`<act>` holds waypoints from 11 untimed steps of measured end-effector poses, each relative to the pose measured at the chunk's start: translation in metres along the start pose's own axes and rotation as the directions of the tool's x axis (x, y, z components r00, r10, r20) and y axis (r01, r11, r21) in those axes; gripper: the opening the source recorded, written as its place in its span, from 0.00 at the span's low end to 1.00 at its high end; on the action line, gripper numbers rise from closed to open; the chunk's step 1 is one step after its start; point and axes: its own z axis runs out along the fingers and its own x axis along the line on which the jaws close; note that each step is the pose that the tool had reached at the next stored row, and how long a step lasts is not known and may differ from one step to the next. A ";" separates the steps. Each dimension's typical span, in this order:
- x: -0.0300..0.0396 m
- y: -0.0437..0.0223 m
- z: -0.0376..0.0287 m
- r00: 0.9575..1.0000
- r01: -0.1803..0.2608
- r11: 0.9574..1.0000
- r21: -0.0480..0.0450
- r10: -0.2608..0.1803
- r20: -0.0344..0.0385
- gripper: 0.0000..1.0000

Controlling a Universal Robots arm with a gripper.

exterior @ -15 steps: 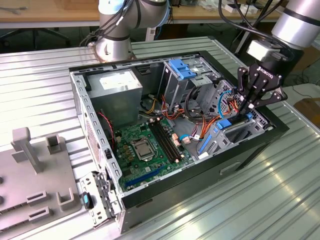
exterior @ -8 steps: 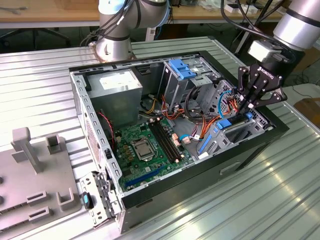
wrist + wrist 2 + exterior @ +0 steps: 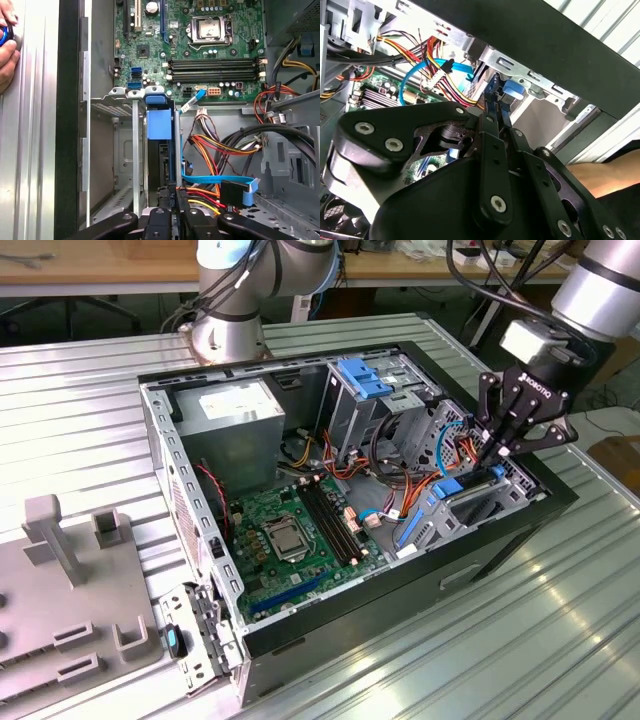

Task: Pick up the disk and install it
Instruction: 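Insert the first disk wire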

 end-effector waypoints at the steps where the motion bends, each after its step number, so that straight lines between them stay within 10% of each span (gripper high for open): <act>1: 0.0007 0.0002 0.0001 1.000 0.000 1.000 0.001 0.000 0.003 0.16; 11: 0.0025 0.0051 0.0006 1.000 0.002 1.000 0.024 -0.002 0.022 0.16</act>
